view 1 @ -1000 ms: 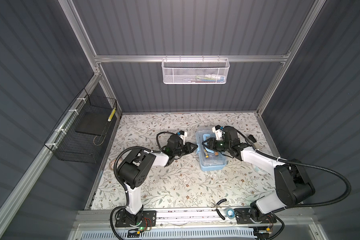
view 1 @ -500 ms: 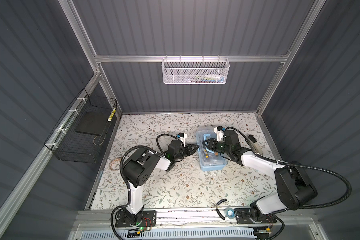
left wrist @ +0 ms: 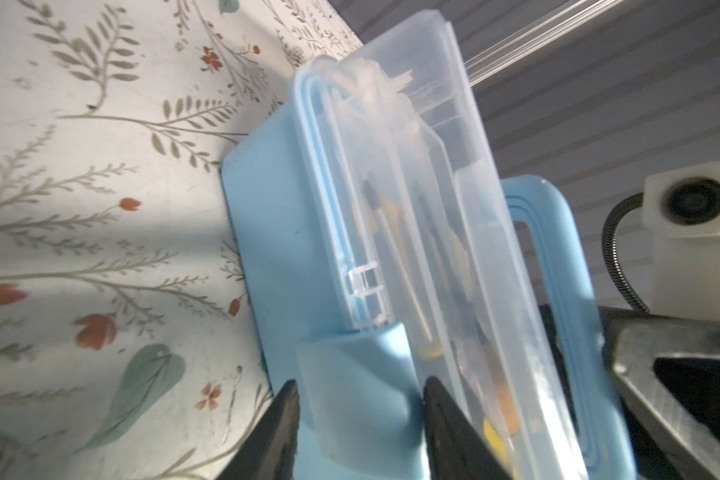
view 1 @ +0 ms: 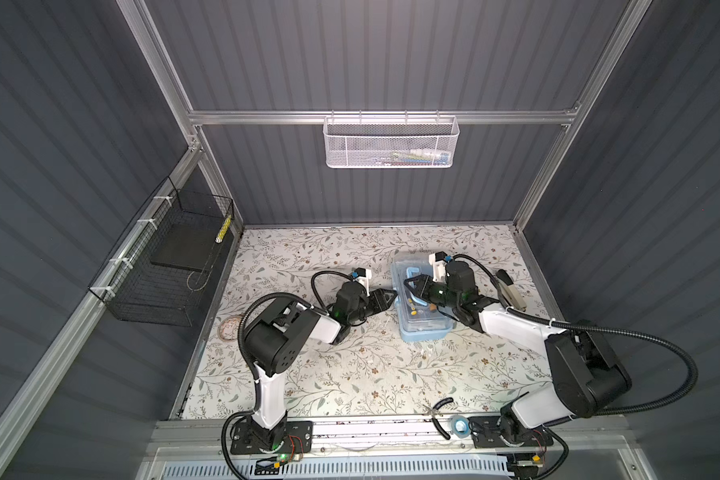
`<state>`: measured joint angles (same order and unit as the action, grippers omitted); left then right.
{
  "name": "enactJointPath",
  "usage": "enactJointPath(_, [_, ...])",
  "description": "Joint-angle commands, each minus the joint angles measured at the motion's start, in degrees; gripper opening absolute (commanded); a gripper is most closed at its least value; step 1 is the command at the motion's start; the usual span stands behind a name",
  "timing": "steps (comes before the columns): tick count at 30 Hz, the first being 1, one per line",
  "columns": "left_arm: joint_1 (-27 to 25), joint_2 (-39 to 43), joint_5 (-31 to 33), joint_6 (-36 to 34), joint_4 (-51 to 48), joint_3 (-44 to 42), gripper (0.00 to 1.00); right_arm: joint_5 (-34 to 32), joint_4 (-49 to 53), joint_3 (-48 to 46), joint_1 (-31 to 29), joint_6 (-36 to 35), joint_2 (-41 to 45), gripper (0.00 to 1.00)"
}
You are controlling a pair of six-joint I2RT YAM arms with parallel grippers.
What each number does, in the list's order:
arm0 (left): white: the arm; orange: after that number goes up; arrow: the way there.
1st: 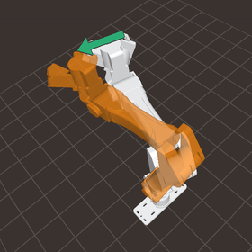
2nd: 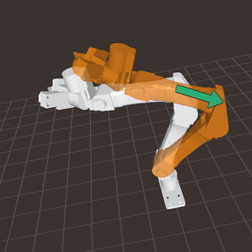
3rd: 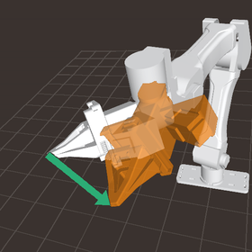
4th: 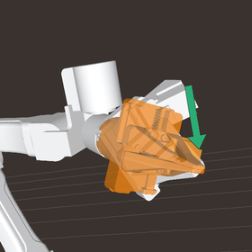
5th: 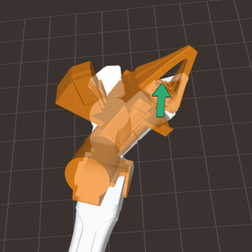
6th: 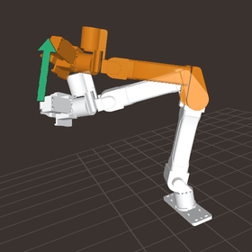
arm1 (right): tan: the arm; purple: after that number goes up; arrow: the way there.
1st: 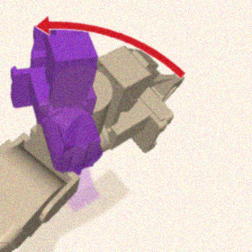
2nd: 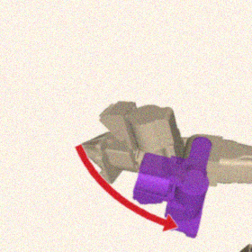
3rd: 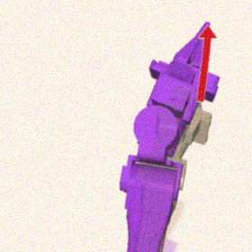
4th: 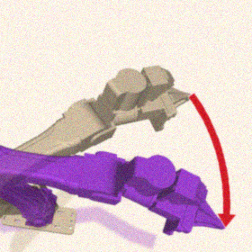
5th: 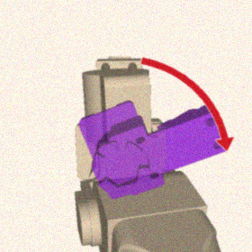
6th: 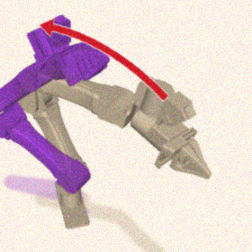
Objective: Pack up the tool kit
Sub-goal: 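Open both grippers and lift them off the closed tool box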
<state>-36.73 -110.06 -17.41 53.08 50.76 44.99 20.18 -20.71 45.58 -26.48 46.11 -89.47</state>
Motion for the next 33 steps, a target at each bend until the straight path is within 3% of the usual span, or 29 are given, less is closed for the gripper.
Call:
enactJointPath(1, [-1.0,1.2,-5.4,-3.9,-8.7,1.5,0.54,9.7,7.6,-1.6,-7.3,0.6,-10.2,0.29])
enactJointPath(13, [1.4,-0.1,-8.7,-7.3,-17.7,9.5,0.54,7.1,16.3,6.1,-8.7,-4.2,-12.7,0.30])
enactJointPath(17, [2.8,1.6,-7.2,-8.4,-20.6,9.5,0.56,1.0,25.8,8.4,-7.9,-8.9,-9.2,0.42])
enactJointPath(19, [3.7,3.9,-4.7,-10.8,-24.5,9.7,0.64,-3.0,28.4,7.6,-6.5,-10.0,-6.0,0.51])
enactJointPath(24, [4.5,9.7,3.8,-20.1,-36.8,13.1,0.87,-4.9,31.3,6.6,-3.0,-12.5,2.9,0.71])
enactJointPath(29, [4.8,13.0,11.3,-26.0,-42.9,15.5,0.98,-7.1,36.0,10.7,-2.6,-14.6,8.2,0.79])
enactJointPath(33, [5.4,15.7,15.5,-28.8,-45.8,16.2,0.98,-11.6,41.4,13.9,-2.0,-15.2,11.0,0.83])
